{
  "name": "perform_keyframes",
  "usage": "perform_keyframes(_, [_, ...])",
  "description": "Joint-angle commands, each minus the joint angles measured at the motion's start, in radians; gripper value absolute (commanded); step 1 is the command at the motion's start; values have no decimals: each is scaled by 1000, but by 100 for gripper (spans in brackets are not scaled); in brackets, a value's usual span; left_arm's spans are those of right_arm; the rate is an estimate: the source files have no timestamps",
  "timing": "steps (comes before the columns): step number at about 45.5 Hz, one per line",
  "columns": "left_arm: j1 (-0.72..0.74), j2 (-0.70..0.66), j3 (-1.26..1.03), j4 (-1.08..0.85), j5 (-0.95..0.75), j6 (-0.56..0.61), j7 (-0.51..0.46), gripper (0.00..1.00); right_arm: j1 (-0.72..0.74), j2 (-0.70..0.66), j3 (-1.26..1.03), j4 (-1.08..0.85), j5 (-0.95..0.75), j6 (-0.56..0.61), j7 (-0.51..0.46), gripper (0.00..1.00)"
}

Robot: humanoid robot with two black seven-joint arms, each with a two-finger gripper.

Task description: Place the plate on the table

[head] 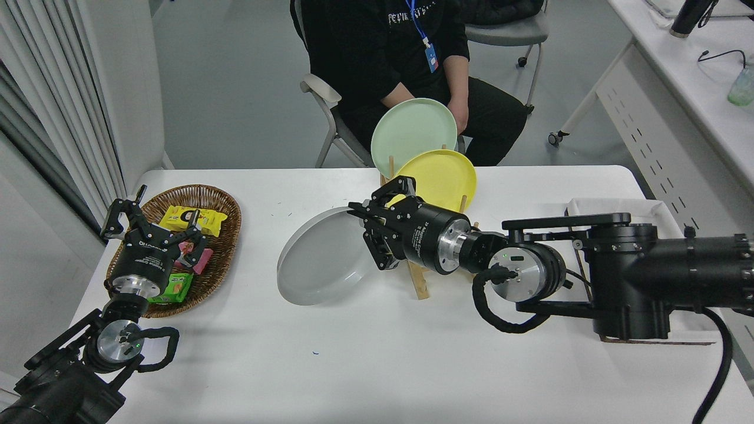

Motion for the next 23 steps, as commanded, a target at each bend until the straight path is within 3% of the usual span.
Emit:
perform_keyframes(1, [1,0,0,0,0,0,0,98,7,-1,-26,0,-44,0,-5,0])
perform_keyframes(14, [0,0,0,0,0,0,0,98,18,7,-11,-7,-37,9,-159,0])
perform_keyframes(23, [0,0,0,0,0,0,0,98,22,5,-3,-14,-41,15,-180,0])
